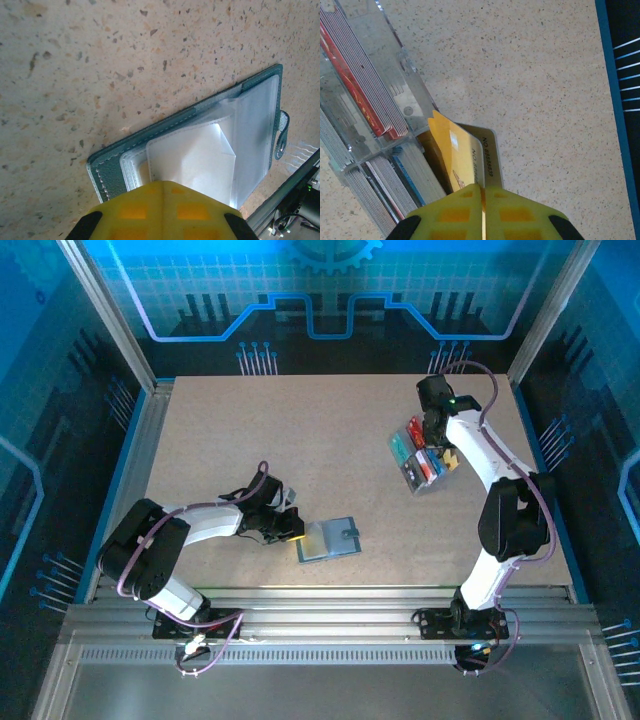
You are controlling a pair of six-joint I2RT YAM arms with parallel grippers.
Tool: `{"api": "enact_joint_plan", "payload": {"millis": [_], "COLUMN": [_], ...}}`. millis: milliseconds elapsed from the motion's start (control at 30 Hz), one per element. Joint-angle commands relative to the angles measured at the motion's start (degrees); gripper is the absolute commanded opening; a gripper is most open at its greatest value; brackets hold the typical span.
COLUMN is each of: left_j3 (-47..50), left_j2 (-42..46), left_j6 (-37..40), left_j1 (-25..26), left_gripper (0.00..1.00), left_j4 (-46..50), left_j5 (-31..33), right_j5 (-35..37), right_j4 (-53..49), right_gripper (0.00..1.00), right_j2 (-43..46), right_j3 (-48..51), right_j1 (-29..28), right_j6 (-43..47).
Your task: Put the credit cards into the card holder
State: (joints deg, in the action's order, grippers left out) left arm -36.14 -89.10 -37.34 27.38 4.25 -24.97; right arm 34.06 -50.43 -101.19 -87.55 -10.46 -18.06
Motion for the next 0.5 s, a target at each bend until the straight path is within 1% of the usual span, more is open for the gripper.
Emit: {"api": "enact_joint_plan", "payload": {"millis": [0,67,233,300,467], "left_j3": [1.8,1.8,1.8,1.8,1.6], "left_j2": [-1.9,-1.9,-2.0,-2.0,-2.5], "left_j6": [0.3,0.3,0.2,0.3,0.3], "left_j1": [-0.4,-0.4,-0.4,-0.4,-0.4], "left_gripper": [0.0,0.0,0.0,0.0,0.0], "left_j4": [2.2,2.2,2.2,2.2,2.2], "left_j5": [2.3,2.4,2.2,2.2,2.2], "right_j5": [0.7,0.4,-1.4,-2.5,-3.5], "right_j4": [-2.0,-1.8,-2.6,-3.3,-4.5], "right_gripper": [0.07,0.04,0.04,0.0,0.0], "right_j2": [-0.6,-0.5,-1.1,-1.5,-1.7], "right_j3": [-1.4,-1.3,-2.4,-3.1,-4.6], "right_j1": [-0.5,-0.5,-0.5,-0.5,-0.9], "right_j6": [0.3,0.5,1.2,1.5,2.3]}}
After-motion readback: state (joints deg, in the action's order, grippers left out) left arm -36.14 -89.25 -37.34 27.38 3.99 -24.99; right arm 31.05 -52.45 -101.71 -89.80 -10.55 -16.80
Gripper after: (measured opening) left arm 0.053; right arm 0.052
